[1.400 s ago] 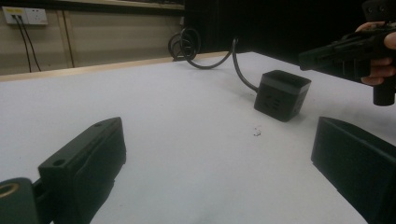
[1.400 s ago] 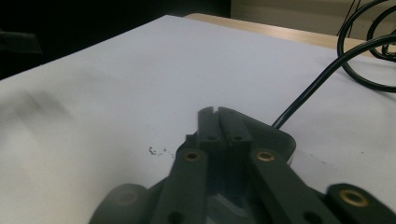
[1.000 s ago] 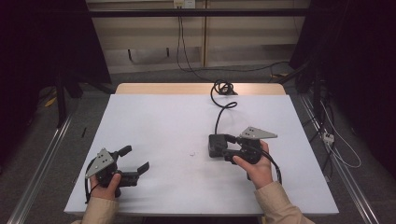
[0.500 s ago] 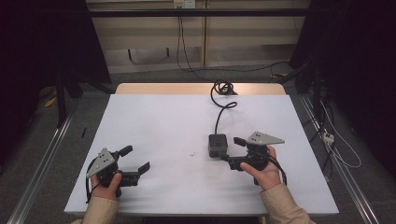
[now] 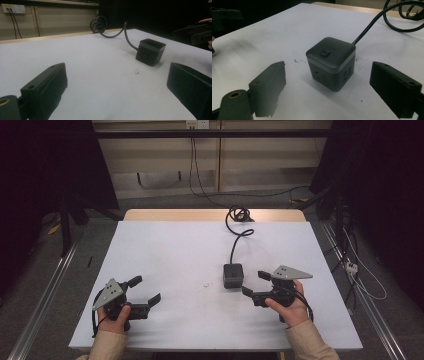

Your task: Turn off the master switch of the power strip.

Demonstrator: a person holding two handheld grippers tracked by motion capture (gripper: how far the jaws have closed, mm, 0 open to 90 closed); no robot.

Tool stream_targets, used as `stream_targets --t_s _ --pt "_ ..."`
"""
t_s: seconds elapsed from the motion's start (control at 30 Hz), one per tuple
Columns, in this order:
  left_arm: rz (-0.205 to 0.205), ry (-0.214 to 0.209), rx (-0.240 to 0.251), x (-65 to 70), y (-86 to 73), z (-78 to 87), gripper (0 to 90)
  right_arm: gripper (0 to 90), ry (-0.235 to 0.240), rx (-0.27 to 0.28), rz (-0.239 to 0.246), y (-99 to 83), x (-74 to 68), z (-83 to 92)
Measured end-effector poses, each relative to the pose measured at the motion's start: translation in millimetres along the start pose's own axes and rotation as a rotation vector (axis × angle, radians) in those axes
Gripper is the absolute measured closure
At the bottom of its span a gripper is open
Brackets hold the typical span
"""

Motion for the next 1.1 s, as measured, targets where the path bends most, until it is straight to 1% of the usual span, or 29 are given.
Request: stream_targets --t_s 0.07,0.13,0.2,0.5,0.6,1.07,1.1 --pt "0.0 0.0 -0.001 -0.3 -0.1 0.1 3.0 12.9 0.001 0.001 -0.001 -1.4 0.7 1.6" --pt "0.0 0.0 0.001 -0.4 -0.1 0.1 3.0 12.3 0.004 -0.004 0.013 -2.9 1.2 2.9" --pt "0.0 0.0 0.001 -0.4 -0.1 0.1 2.9 12.2 -0.002 -0.01 0.019 -4.6 1.3 3.9" --pt "-0.001 0.001 -0.002 -0.3 0.0 0.0 2.9 12.3 -0.01 -0.016 0.018 -10.0 3.9 9.7" --pt "0.001 0.001 -0.002 -0.3 0.0 -0.1 2.9 12.3 -0.018 -0.011 0.008 -12.0 6.0 12.5" --pt "-0.002 0.001 -0.002 -0.7 0.0 0.0 2.9 12.4 -0.038 -0.022 0.02 -19.7 10.4 19.4" --pt "0.004 0.001 -0.001 -0.4 -0.2 0.0 2.9 12.4 -0.04 -0.023 0.019 -20.2 10.7 19.8"
Point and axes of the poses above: each handheld gripper's, and its own axes: z roughly backward along the jaws, y roughly out of its top, x roughly to its right, the point moved 1 cm from there along -z, roughly forward along the jaws, and after that the axes turned 1 degree about z, right-handed, at the moved point
